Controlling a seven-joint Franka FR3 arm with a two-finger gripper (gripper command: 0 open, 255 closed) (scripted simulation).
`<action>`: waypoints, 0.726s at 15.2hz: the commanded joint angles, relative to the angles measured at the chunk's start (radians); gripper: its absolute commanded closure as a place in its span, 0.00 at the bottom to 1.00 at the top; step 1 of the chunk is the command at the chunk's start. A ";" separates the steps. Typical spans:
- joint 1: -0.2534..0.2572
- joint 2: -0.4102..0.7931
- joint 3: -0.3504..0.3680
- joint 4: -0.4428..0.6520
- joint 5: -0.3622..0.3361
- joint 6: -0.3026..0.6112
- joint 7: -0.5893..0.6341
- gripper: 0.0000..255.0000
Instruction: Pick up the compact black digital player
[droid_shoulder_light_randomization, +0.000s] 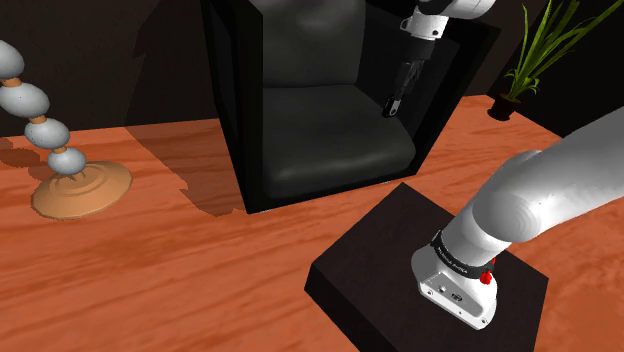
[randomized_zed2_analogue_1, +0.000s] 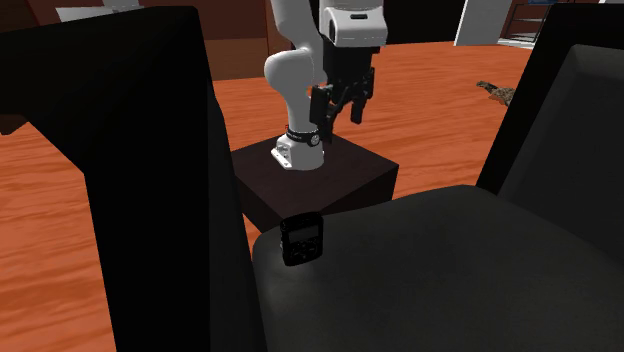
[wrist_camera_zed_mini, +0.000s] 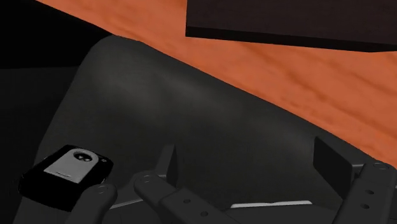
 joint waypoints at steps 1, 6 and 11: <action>-0.004 0.059 -0.032 0.030 0.003 0.040 -0.045 0.00; -0.013 0.229 -0.104 0.136 0.052 0.123 -0.167 0.00; -0.042 0.416 -0.152 0.273 0.147 0.178 -0.301 0.00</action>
